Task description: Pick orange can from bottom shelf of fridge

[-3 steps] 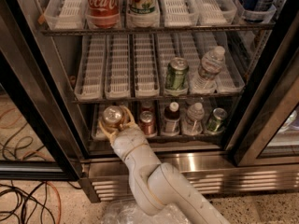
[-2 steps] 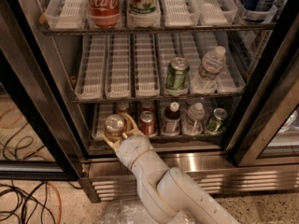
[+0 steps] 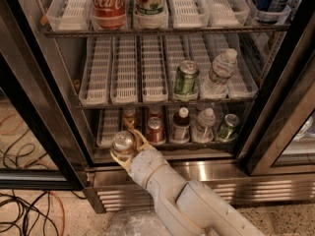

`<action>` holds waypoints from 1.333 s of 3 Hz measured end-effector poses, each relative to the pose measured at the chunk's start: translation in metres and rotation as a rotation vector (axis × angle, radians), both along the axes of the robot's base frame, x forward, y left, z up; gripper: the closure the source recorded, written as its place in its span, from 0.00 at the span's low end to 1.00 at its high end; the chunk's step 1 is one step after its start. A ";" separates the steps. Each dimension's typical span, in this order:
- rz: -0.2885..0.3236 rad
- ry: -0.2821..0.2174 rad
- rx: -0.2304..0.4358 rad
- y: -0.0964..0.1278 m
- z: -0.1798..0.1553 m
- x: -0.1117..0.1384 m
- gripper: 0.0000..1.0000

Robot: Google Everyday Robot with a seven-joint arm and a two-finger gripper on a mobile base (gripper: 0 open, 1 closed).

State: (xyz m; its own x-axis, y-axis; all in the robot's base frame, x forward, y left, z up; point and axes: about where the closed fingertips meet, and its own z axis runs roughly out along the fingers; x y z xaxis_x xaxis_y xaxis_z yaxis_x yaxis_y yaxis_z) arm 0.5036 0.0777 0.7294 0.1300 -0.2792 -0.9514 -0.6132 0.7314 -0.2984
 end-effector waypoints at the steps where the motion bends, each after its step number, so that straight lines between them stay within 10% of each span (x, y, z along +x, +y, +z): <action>1: 0.001 0.000 -0.001 0.000 0.000 0.000 1.00; 4: 0.240 0.047 -0.023 0.038 0.002 -0.083 1.00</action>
Offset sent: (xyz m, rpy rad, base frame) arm -0.0429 0.0190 -0.0019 -0.0520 0.0449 0.1401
